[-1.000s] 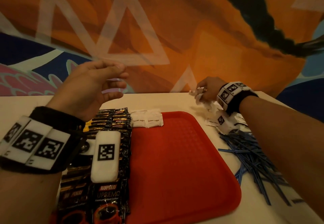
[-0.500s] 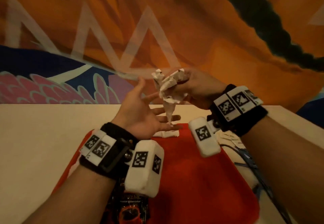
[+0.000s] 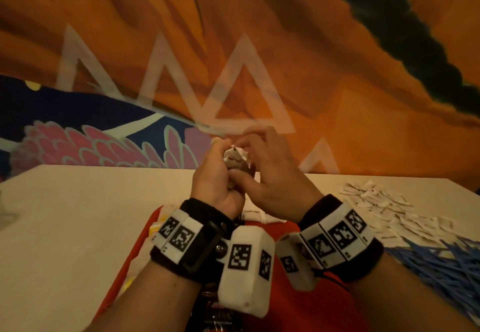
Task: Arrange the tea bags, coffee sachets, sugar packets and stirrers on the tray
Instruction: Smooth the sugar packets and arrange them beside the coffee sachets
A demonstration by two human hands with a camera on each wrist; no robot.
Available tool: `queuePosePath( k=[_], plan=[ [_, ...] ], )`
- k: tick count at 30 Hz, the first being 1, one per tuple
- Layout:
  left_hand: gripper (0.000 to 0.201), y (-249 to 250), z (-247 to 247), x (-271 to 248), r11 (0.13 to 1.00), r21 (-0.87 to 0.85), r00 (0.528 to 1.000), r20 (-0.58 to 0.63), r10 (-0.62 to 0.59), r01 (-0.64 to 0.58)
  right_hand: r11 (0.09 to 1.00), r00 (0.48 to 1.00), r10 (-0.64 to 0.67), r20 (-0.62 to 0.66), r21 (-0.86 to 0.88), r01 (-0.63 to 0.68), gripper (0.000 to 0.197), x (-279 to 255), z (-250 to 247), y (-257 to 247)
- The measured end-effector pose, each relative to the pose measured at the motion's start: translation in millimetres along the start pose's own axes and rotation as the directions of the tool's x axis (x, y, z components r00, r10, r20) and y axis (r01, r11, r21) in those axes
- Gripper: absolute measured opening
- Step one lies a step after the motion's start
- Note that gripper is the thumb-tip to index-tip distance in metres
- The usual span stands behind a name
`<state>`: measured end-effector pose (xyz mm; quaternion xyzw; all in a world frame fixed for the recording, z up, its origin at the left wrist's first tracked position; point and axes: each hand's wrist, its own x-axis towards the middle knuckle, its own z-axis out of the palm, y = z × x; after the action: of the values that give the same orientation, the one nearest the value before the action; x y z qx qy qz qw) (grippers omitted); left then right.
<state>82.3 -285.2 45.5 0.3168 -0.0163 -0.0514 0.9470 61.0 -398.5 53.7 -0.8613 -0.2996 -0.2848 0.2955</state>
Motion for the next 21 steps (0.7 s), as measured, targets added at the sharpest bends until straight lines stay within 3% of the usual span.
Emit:
queuePosePath(
  k=[3,9,13,17,21],
  plan=[
    [0.025,2.5,0.5,-3.9,0.999,-0.014,0.999,0.008,0.053,-0.053,0.986,0.953,-0.142,-0.266,0.049,0.161,0.028,-4.0,-3.3,1.4],
    [0.023,6.2,3.8,-15.0,0.999,0.029,0.987,0.162,0.014,-0.018,0.989,0.912,-0.094,-0.399,0.065,0.130,0.016,-8.0,4.3,5.2],
    [0.059,3.8,7.2,-18.2,0.954,0.291,0.981,0.191,0.020,-0.076,0.994,0.901,-0.097,-0.424,0.010,0.112,0.015,-7.3,4.5,6.1],
    [0.042,3.2,6.7,-14.3,0.974,0.211,0.990,0.128,0.057,-0.083,0.996,0.941,-0.063,-0.333,0.036,0.080,0.024,-12.4,0.7,1.2],
    [0.016,1.4,10.7,-12.2,0.996,0.067,0.992,0.110,0.059,-0.067,0.993,0.955,0.078,-0.287,0.111,-0.048,0.035,-15.3,0.3,0.5]
  ],
)
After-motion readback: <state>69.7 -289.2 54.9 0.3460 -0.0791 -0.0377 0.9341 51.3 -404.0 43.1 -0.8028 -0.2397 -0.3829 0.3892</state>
